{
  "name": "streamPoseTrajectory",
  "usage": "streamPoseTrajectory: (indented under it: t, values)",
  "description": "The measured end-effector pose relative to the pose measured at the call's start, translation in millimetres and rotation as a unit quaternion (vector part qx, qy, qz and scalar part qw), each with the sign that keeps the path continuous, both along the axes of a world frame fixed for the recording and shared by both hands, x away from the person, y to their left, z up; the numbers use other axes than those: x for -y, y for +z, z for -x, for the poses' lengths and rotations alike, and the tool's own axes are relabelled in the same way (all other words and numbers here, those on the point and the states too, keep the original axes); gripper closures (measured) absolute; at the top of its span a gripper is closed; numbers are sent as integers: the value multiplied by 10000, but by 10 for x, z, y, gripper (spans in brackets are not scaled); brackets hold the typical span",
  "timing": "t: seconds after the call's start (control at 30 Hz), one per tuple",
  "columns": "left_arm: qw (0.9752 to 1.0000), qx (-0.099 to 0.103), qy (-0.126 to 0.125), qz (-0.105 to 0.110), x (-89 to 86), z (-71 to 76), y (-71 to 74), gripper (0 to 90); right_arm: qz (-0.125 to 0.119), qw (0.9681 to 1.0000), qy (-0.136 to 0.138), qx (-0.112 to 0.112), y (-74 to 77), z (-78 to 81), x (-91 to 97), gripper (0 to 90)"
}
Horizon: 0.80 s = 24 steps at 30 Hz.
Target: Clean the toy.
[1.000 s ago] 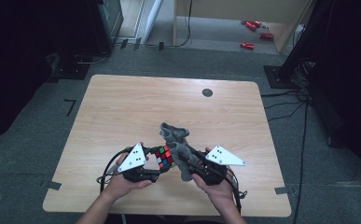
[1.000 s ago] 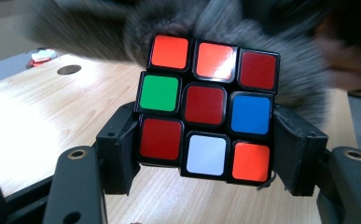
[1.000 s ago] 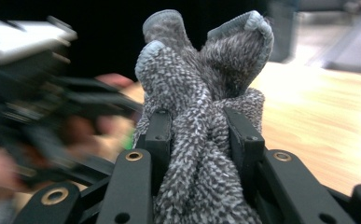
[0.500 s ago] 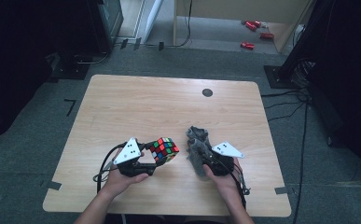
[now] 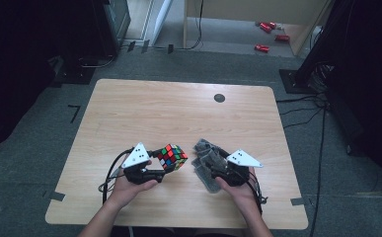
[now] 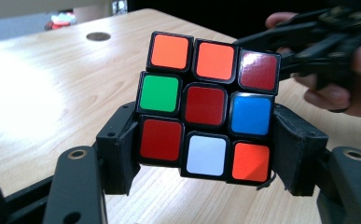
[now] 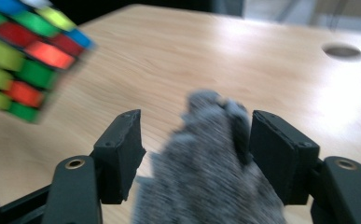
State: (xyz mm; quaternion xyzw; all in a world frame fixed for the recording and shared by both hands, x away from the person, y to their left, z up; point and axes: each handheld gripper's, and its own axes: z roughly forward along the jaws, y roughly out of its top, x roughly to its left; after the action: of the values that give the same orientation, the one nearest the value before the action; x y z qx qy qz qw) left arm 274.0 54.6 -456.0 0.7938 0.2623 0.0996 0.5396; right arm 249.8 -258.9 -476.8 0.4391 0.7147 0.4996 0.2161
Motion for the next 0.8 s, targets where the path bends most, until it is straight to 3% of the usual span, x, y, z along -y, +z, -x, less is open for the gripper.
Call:
streamPoseTrajectory:
  t: [0.1, 0.23, 0.33, 0.4, 0.53, 0.63, 0.8]
  values:
    - [9998, -161, 51, 66, -7, -20, 5, 345, 42, 9986, 422, 313, 53, 74, -102, 320]
    - [9989, -421, 58, 215, -25, -50, 18, 345, 275, 9937, 851, 674, 83, 168, -311, 232]
    - [9972, -689, 47, 297, -12, -64, 20, 345, 381, 9894, 1136, 825, 74, 226, -443, 198]
    - [9970, -733, 9, 264, 16, -52, 27, 345, 427, 9864, 1308, 904, 61, 257, -511, 191]
    - [9956, -885, -117, 276, 75, -30, 53, 345, 673, 9820, 1415, 1051, 28, 301, -614, 158]
    - [9933, -1118, -144, 255, 115, -27, 66, 345, 819, 9802, 1369, 1175, 13, 315, -643, 144]
    - [9888, -1452, -183, 287, 164, -25, 81, 345, 914, 9722, 1419, 1621, 10, 347, -663, 181]
